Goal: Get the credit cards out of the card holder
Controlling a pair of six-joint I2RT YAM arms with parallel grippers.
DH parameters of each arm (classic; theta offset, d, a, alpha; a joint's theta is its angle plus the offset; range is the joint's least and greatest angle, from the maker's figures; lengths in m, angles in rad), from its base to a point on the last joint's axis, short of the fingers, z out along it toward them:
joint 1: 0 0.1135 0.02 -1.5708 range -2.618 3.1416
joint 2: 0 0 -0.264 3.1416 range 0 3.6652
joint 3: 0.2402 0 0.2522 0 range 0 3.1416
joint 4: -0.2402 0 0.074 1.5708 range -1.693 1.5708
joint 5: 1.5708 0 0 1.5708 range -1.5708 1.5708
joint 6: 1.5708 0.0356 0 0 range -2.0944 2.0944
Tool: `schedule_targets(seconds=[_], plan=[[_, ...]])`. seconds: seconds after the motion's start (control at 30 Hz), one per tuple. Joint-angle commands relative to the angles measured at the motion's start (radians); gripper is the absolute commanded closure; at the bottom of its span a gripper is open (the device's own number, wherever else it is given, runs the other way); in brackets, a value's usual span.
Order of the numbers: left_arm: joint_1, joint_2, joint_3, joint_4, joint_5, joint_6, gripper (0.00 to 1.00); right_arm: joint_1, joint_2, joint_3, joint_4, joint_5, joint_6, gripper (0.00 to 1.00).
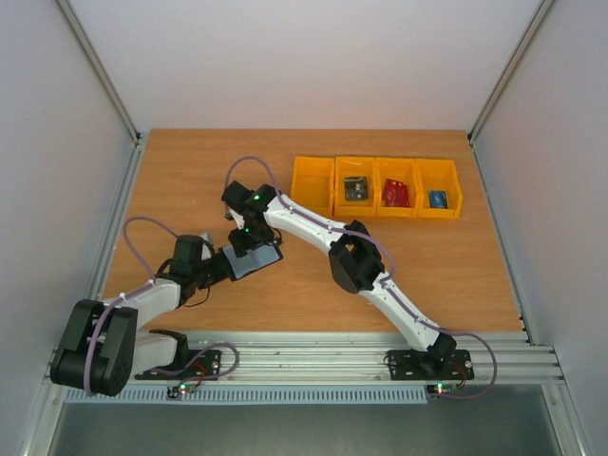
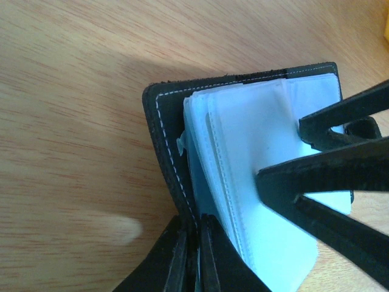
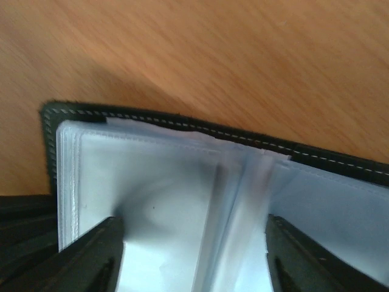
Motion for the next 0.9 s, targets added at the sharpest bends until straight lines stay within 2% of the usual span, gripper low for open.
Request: schedule_targets(seconds=[0.0,0.17,0.23,0.3,0.33,0.47,0.57,0.67,0.87], plan=[[0.003,-0.013,-0.012,0.091,0.007,-0.011,0.88,0.005,0.058,-0.005,-0.112,0.175,0.024,0.52],[0.032,-0.043,-0.012,0.108,0.046,-0.098,0.65,-0.005,0.053,-0.066,-0.114,0.232,0.035,0.73],[0.039,-0.045,-0.012,0.106,0.060,-0.125,0.58,-0.015,0.040,-0.092,-0.095,0.182,0.039,0.82],[0.041,-0.040,-0.014,0.100,0.052,-0.144,0.53,-0.027,0.024,-0.118,-0.067,0.130,0.049,0.96],[0.043,-0.037,-0.014,0.092,0.041,-0.155,0.51,-0.035,0.013,-0.131,-0.049,0.101,0.053,0.98],[0.046,-0.023,-0.018,0.072,0.005,-0.191,0.48,-0.070,-0.055,-0.222,0.043,-0.039,0.072,0.99],[0.050,-0.024,-0.016,0.066,0.009,-0.203,0.48,-0.104,-0.159,-0.368,0.194,-0.193,0.089,0.99],[0.061,-0.040,-0.013,0.095,0.065,-0.202,0.45,-0.148,-0.265,-0.490,0.320,-0.295,0.126,0.99],[0.098,-0.073,-0.018,0.196,0.212,-0.197,0.33,-0.203,-0.431,-0.649,0.486,-0.438,0.151,0.99]])
